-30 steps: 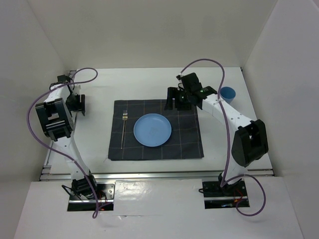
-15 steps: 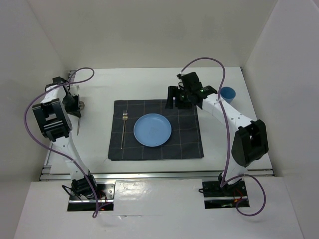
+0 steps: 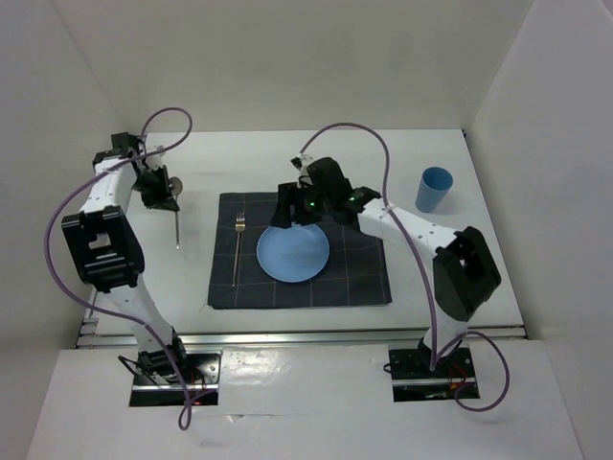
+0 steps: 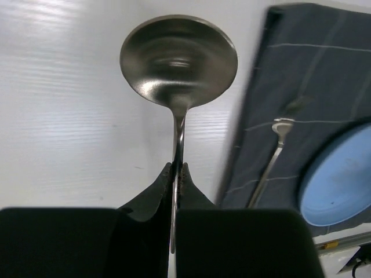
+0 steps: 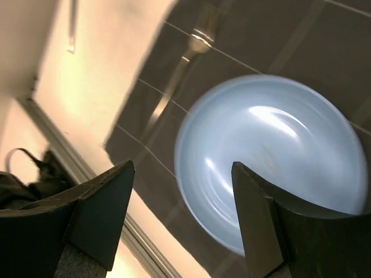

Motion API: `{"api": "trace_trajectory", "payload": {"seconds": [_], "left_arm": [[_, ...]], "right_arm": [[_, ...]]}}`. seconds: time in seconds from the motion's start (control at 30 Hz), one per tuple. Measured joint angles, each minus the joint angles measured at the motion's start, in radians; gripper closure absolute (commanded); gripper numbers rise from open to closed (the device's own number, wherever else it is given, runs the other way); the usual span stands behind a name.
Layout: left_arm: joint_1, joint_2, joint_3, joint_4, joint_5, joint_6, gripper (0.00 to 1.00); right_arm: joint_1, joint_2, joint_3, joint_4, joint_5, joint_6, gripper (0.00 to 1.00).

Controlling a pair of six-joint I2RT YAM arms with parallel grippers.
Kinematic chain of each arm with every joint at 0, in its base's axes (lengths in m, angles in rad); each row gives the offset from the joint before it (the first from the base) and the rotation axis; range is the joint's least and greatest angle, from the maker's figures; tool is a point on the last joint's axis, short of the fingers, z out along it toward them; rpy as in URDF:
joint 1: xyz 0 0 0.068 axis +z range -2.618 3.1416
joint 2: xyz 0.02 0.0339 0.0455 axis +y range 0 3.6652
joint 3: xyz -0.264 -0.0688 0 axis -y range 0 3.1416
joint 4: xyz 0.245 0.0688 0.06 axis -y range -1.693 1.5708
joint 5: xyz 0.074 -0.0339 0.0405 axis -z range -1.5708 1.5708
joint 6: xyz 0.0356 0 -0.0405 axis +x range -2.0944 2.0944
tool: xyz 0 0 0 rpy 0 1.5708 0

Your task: Set the dinner table for one person

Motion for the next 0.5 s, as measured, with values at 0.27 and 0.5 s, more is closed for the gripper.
{"api": "trace_trajectory", "payload": {"seconds": [0.27,0.5], "left_arm": [[-0.184,-0.077,0.000,0.014,-0.019,-0.105,1.00],[-0.300,-0.071,0.013,0.018,-0.095,-0.157,1.00]], "right_arm": [[0.064,0.275,0.123,0.293,-0.102,0.177,0.26],[0.103,0.518,0.271,0.468,-0.146,0.351,0.30]]}}
